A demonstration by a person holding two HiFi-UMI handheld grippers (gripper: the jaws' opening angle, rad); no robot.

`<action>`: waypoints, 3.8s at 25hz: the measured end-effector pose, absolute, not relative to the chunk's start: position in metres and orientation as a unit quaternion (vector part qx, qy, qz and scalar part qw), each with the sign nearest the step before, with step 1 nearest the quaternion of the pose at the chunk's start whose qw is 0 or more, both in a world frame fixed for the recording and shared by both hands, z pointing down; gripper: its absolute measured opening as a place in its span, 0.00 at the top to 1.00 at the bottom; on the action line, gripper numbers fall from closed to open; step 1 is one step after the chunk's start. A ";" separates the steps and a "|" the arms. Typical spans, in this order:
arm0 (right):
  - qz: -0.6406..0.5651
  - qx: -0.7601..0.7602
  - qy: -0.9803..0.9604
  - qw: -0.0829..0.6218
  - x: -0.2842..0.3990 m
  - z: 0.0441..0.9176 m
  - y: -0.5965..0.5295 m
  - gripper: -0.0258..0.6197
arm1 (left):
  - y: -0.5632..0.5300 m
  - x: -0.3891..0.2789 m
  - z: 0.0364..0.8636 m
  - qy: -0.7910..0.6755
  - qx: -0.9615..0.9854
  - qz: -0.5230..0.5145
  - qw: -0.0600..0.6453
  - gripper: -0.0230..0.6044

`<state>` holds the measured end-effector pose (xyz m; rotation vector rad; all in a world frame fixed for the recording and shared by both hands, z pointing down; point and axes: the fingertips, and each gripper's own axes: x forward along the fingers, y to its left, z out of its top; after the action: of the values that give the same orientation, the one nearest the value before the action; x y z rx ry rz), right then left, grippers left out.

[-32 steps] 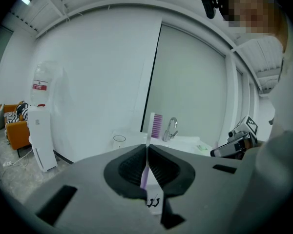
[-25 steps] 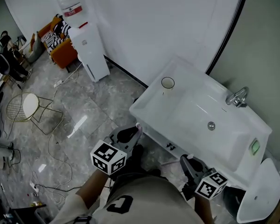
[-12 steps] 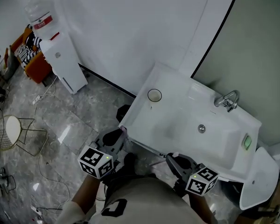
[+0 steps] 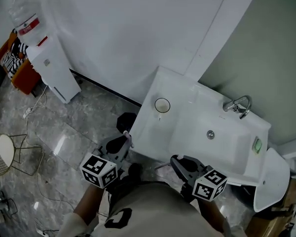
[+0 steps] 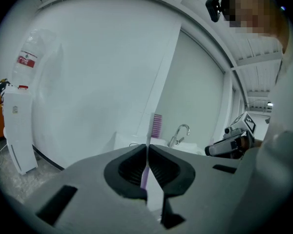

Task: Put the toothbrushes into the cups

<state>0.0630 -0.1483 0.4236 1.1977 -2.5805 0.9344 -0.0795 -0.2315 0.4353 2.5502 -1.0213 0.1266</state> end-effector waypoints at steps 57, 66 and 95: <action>0.290 0.502 -0.814 0.042 0.117 0.480 -0.420 0.91 | -0.317 -0.092 0.453 -0.430 0.873 0.071 0.220 0.92; 0.299 0.495 -0.813 0.067 0.106 0.511 -0.425 0.91 | -0.314 -0.099 0.452 -0.435 0.870 0.067 0.221 0.92; 0.328 0.508 -0.792 0.087 0.127 0.509 -0.369 0.43 | -0.306 -0.138 0.435 -0.461 0.862 0.043 0.206 0.92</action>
<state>0.1269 -0.3686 0.5088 1.5137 -2.3576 0.9773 -0.1380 -0.3061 0.4354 2.4019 -1.2857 0.1186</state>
